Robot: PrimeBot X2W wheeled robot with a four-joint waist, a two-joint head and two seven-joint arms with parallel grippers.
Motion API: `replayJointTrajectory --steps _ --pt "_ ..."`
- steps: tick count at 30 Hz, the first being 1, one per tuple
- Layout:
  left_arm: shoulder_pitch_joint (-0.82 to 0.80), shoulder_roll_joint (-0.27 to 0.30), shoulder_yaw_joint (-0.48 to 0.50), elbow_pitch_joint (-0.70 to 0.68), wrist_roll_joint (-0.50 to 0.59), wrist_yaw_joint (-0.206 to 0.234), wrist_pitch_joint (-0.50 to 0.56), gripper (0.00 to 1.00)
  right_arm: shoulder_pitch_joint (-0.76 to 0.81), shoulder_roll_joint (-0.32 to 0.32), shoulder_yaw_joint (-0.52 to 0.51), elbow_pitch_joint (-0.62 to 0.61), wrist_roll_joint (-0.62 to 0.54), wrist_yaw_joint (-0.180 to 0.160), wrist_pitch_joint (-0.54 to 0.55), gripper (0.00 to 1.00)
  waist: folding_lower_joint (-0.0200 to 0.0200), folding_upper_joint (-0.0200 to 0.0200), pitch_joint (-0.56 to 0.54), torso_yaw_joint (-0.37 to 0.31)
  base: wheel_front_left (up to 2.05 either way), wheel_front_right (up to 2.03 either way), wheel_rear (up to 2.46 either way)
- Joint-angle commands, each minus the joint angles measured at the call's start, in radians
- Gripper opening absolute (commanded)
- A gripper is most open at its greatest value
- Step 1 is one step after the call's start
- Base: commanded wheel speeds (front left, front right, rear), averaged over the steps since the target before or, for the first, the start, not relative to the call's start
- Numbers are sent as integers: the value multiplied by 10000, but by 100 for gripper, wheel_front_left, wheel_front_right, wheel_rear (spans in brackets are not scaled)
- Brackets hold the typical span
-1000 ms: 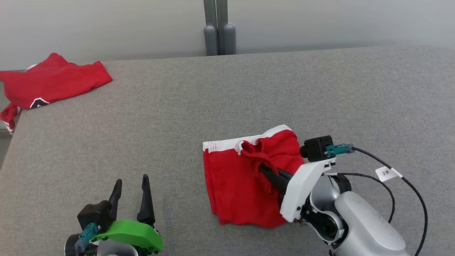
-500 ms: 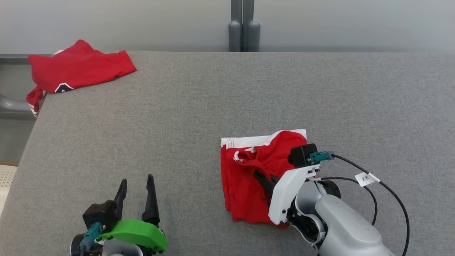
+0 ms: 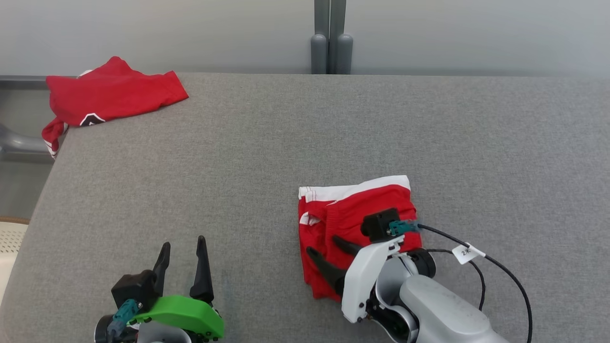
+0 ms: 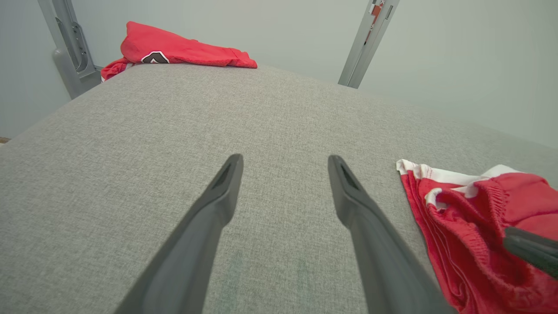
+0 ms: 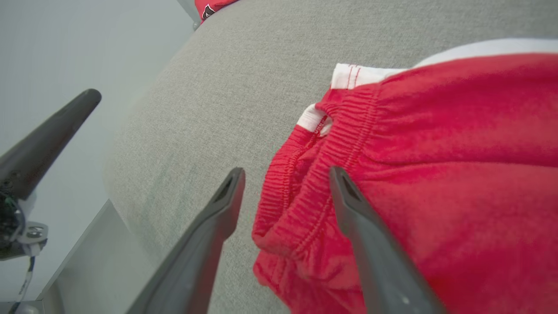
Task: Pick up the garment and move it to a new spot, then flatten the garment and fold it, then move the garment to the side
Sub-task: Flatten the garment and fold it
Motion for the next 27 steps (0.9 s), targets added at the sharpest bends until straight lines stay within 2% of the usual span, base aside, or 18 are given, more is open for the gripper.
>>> replayJointTrajectory --steps 1,7,11,15,19,27 --pt "62 -10 48 15 79 -60 -34 100 146 -18 120 -22 59 4 -102 100 0 0 -41 -48 0 0 0" --pt "182 -17 33 67 103 -81 -34 100 -62 -17 268 50 -296 4 -851 100 0 0 -172 -204 0 0 0" --pt "221 33 43 14 178 -72 -34 100 -134 -19 -375 52 -770 4 -1913 100 0 0 -342 -337 0 0 0" --pt "251 56 18 -87 245 -57 -34 100 22 -141 -1339 27 -1432 4 -2741 100 0 0 -509 -471 0 0 0" --pt "228 15 58 -237 314 3 -34 100 398 -330 -2534 -337 -2207 4 -3106 100 0 0 -616 -608 0 0 0" --pt "380 -99 347 -755 536 -15 -34 100 1888 -248 -5302 -2288 -4031 4 -3178 100 0 0 -677 -856 0 0 0"
